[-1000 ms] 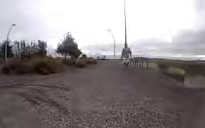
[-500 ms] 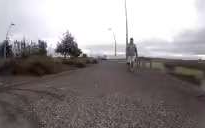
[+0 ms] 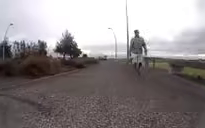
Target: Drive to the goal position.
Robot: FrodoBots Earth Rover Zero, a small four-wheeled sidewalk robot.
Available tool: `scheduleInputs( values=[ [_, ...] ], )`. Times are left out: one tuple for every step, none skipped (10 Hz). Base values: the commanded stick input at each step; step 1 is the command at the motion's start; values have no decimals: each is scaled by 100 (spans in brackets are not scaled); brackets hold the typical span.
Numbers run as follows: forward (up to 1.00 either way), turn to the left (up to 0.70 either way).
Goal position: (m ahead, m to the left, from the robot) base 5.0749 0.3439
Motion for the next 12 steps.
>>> scheduleInputs(
  values=[
    [100, 0],
    [100, 0],
    [100, 0],
    [100, 0],
    [100, 0],
    [100, 0],
    [100, 0],
    [100, 0],
    [100, 0],
    [100, 0],
    [100, 0],
    [100, 0]
  ],
)
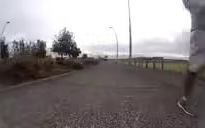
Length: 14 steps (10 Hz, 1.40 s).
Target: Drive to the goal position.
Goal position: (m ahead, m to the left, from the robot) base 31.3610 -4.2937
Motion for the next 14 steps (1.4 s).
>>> scheduleInputs(
  values=[
    [100, 0],
    [100, 0],
    [100, 0],
    [100, 0],
    [100, 0],
    [100, 0],
    [100, 0],
    [100, 0],
    [100, 0],
    [100, 0],
    [100, 0],
    [100, 0],
    [100, 0],
    [100, 0]
  ],
)
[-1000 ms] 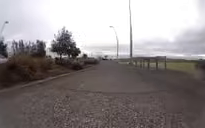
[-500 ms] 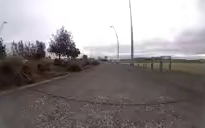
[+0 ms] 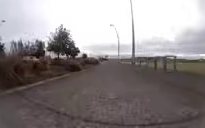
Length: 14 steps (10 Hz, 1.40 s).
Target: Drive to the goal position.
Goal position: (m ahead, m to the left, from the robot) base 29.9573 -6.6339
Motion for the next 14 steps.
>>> scheduleInputs(
  values=[
    [100, 0],
    [34, 0],
    [29, 0],
    [53, 0],
    [84, 0],
    [100, 0],
    [100, 0],
    [100, 0],
    [100, 0],
    [100, 0],
    [100, 0],
    [0, 0],
    [0, 0],
    [0, 0]
  ],
)
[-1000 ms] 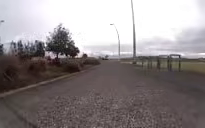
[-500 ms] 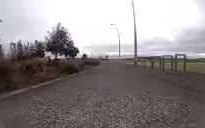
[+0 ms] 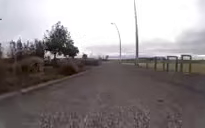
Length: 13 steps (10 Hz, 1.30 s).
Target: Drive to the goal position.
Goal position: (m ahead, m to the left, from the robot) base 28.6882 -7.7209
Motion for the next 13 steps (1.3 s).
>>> scheduleInputs(
  values=[
    [0, 0],
    [0, 0],
    [0, 0],
    [0, 0],
    [0, 0],
    [0, 0],
    [18, 0],
    [64, 0],
    [100, 0],
    [100, 0],
    [100, 0],
    [100, 0],
    [100, 0]
  ],
)
